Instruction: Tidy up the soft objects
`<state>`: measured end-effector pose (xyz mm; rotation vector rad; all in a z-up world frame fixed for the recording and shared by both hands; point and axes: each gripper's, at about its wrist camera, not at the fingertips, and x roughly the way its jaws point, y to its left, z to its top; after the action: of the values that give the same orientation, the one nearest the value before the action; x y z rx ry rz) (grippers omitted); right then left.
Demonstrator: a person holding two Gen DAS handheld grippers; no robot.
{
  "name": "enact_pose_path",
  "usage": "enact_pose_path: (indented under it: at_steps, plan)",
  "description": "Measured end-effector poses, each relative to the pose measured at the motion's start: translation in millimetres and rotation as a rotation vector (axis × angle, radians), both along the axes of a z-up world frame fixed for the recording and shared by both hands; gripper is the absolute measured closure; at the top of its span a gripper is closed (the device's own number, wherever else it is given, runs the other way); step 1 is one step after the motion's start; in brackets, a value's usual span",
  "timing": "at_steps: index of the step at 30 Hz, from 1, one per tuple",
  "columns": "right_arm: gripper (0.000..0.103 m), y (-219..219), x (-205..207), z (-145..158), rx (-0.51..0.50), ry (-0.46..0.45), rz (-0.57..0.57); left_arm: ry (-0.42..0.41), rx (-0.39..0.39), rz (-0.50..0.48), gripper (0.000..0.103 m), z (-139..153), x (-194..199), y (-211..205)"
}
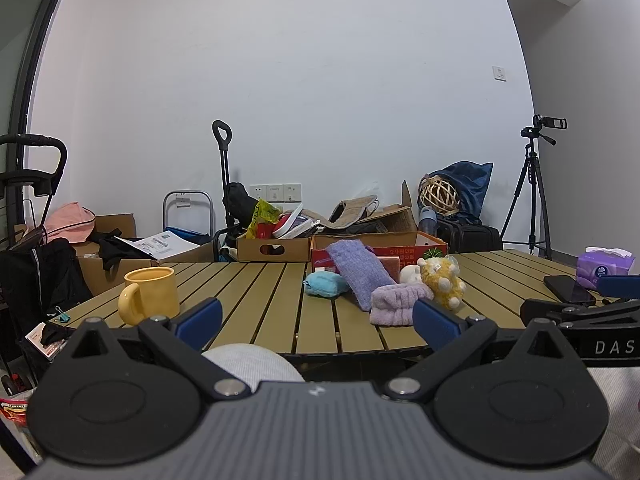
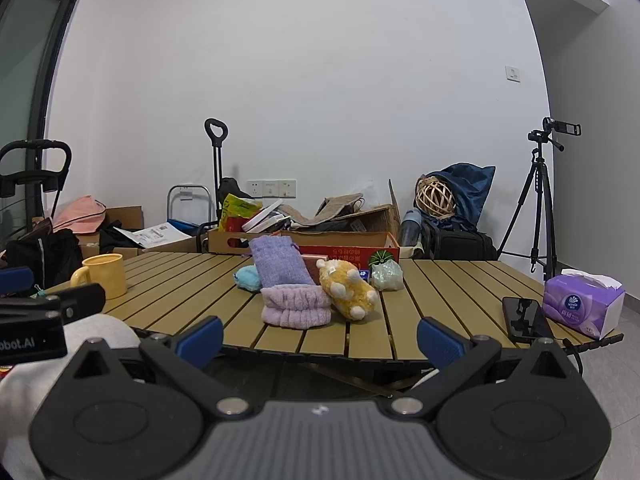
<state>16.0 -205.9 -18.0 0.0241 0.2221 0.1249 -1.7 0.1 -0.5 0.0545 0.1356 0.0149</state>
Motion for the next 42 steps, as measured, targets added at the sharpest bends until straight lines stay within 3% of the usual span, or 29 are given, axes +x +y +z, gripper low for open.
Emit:
enact_pose_path:
  at_steps: [16, 21, 26, 33, 35, 37, 39, 42]
  plan:
    - [0.0, -6.2, 8.9, 3.7, 0.015, 0.014, -0.01, 0.037, -0.044, 0.016, 0.0, 3.7, 13.6, 4.3]
    - [0.0, -15.6, 47.8, 15.4, 0.039, 0.054, -0.017, 0.111, -0.135, -0.001, 0.0, 11.9, 58.2, 12.9]
    - [0.0, -31.6, 112.3, 18.0, 0.159, 0.149, -0.003, 0.15, -0.177, -0.05, 0.0, 22.9, 115.5, 6.1]
    - [0.032, -29.9, 212.9, 11.1, 0.263, 0.252, 0.083, 0.323, -0.249, -0.045, 0.002, 15.5, 230.0, -0.9]
    - [0.041, -22.4, 244.8, 4.2, 0.272, 0.314, 0.111, 0.391, -0.272, -0.028, 0.007, 8.2, 260.0, -1.3]
    - [0.059, -16.3, 276.7, -5.0, 0.301, 0.372, 0.142, 0.488, -0.328, 0.029, 0.018, 1.1, 290.3, 2.5]
    - [0.063, -12.1, 301.8, -8.7, 0.302, 0.379, 0.142, 0.574, -0.382, 0.07, 0.022, -3.2, 317.6, 5.9]
    - [0.064, -11.1, 331.0, -7.8, 0.254, 0.315, 0.057, 0.593, -0.441, 0.057, 0.022, -6.1, 341.5, 10.2]
